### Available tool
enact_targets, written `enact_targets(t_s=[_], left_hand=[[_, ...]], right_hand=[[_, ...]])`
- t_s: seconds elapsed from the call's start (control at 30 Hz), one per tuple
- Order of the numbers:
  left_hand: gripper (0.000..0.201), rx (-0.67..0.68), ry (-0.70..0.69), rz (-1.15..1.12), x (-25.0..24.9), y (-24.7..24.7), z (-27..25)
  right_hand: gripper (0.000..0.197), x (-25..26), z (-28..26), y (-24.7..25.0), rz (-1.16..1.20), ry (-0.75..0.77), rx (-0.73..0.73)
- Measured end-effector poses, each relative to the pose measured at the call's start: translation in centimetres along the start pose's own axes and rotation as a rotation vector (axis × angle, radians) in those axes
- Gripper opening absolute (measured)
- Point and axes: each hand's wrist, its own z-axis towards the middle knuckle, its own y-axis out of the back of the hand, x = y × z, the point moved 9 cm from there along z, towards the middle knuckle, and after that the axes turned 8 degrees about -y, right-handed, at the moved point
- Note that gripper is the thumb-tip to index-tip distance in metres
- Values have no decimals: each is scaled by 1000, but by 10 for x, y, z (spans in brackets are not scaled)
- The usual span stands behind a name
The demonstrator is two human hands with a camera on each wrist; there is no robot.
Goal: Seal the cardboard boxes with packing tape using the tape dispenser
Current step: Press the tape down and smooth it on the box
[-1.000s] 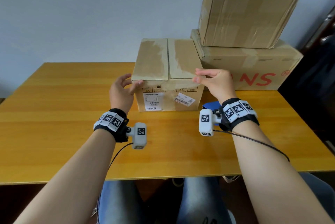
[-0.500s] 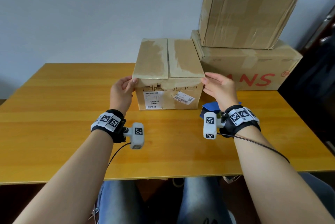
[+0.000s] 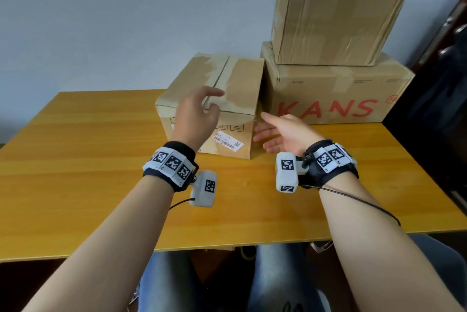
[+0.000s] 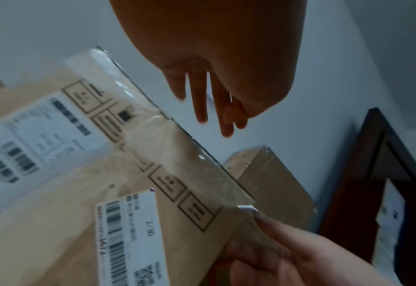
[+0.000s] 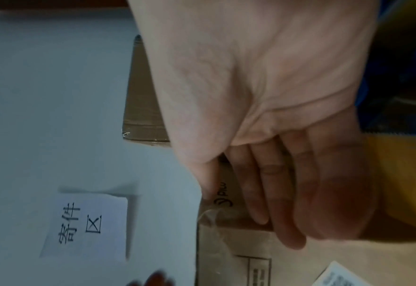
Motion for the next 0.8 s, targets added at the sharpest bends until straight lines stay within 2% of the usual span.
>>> enact_targets(t_s=[0.13, 0.23, 0.33, 0.43, 0.5, 0.67, 0.8], left_hand=[[33, 184, -68, 17, -17, -36, 0], [34, 181, -44, 23, -11, -44, -2], [35, 170, -11, 8, -5, -45, -2], [35, 194, 8, -3, -3, -46, -2], [35, 203, 15, -4, -3, -47, -2], [37, 204, -21, 11, -6, -49, -2], [37, 190, -18, 7, -6, -49, -2]], right_hand=[[53, -10, -2, -10, -9, -94, 87], [43, -14, -2, -14, 40, -124, 127], [26, -14, 2, -8, 179, -112, 98], [20, -15, 3, -1, 251, -91, 57], [20, -12, 2, 5, 268, -25, 2], [19, 1, -4, 15, 200, 263, -119], [21, -1, -6, 21, 140, 326, -199]])
